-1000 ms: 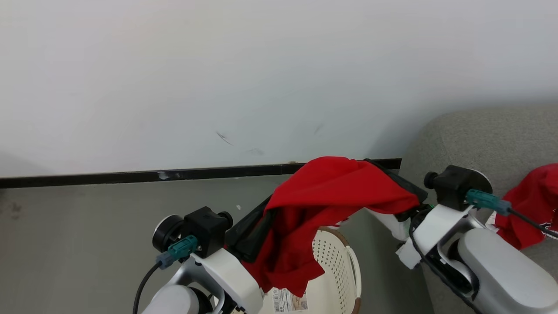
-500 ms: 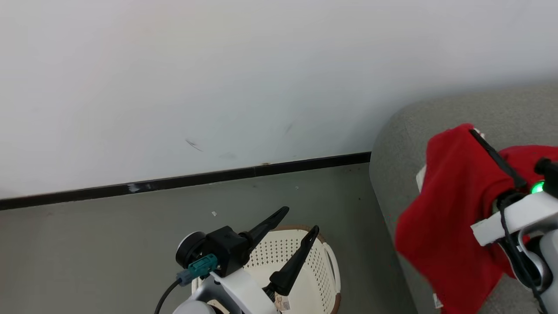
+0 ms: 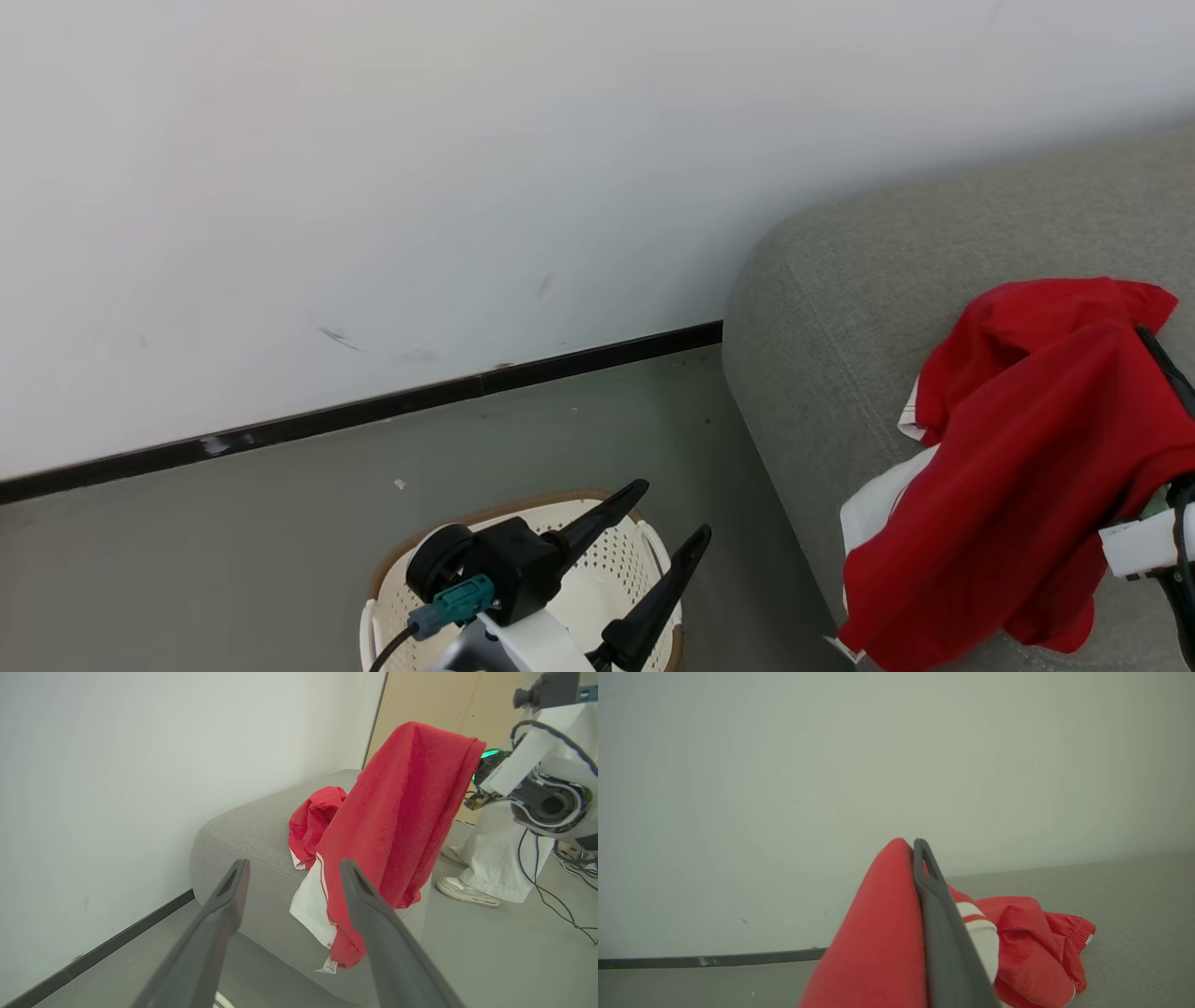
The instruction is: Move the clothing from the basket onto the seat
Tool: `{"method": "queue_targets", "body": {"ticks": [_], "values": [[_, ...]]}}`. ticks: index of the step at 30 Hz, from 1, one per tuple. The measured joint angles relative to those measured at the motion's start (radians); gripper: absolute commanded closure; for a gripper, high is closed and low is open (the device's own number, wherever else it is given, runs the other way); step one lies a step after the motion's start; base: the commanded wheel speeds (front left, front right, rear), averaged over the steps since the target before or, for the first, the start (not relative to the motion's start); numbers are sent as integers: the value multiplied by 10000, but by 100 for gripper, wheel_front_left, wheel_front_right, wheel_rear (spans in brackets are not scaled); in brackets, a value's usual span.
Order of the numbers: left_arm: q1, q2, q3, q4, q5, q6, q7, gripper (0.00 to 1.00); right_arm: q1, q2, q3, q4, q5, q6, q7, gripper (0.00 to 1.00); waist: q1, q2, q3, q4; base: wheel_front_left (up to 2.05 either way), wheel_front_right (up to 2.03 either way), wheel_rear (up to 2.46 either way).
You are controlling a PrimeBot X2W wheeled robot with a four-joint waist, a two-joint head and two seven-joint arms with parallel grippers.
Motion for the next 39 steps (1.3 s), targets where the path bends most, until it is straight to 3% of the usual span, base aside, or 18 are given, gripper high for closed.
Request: {"method": "queue_targets", "body": {"ticks": [11,17,25,32,39], "values": [[51,-86,-270,142,-40,-113,-199,0,501,249,-182,-627,-221,0,92,100,0,0,-12,-758,0,0,0],[58,-125,-263,163,-56,-107,-301,0,394,403,491,-790,205,-2,516,100,0,0,48,-1155,0,0,0],[89,44,42,148,88,127,-384,0,-1572,330,1461,-859,957,-2,1444,100,0,0,375,-1457,0,0,0],[76,165,418,-96,322,460,-472,0,-4006,268,280,-199,1630,-2,2140,100,1,0,809,-1543,0,0,0],[-11,426,706,-476,533,727,-445,0,-6833,-412,-1383,943,1551,-2,2681,100,0,0,1368,-1464,0,0,0]]}}
